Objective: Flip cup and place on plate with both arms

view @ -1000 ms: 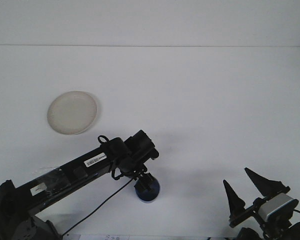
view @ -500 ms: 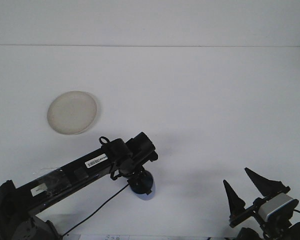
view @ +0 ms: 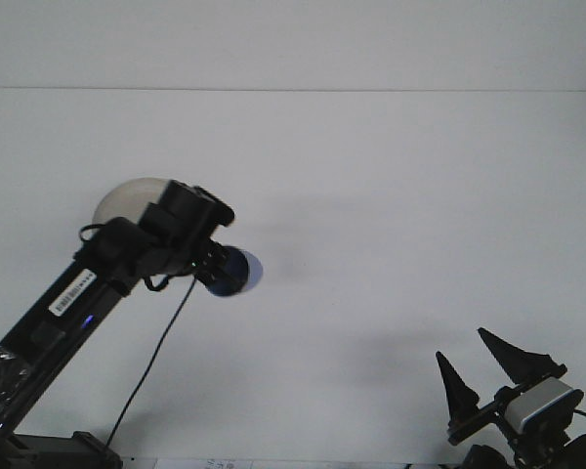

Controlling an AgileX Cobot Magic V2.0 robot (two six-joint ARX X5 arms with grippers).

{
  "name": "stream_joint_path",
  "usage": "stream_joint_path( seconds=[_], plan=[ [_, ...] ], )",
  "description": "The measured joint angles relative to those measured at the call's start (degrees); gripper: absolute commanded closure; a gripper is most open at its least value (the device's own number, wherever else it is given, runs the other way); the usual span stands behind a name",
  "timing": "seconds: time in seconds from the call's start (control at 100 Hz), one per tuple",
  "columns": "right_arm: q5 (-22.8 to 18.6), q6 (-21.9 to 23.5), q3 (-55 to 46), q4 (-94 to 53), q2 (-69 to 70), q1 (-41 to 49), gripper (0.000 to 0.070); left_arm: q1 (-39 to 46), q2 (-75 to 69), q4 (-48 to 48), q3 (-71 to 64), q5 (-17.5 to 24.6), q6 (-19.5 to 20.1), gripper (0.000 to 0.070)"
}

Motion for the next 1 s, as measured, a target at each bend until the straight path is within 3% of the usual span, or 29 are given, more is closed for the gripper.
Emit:
stream_joint_path(
  seconds=[0.17,0.46,1.0],
  plan=[
    [0.0,0.0,0.0,0.0,0.0,0.0,0.0194,12.5,1.2,2.8,5.7,-3.3,1.1,0.0696],
    [0.0,0.5,0.0,0.0,0.0,0.0,0.0194,29.4,10.9,3.9,7.1,-3.9,0.9,0.0696],
    [0.0,1.9,0.0,0.0,0.0,0.0,0.0194,32.5,24.9,6.6,6.9,-3.9,-0.4,0.0696]
  ],
)
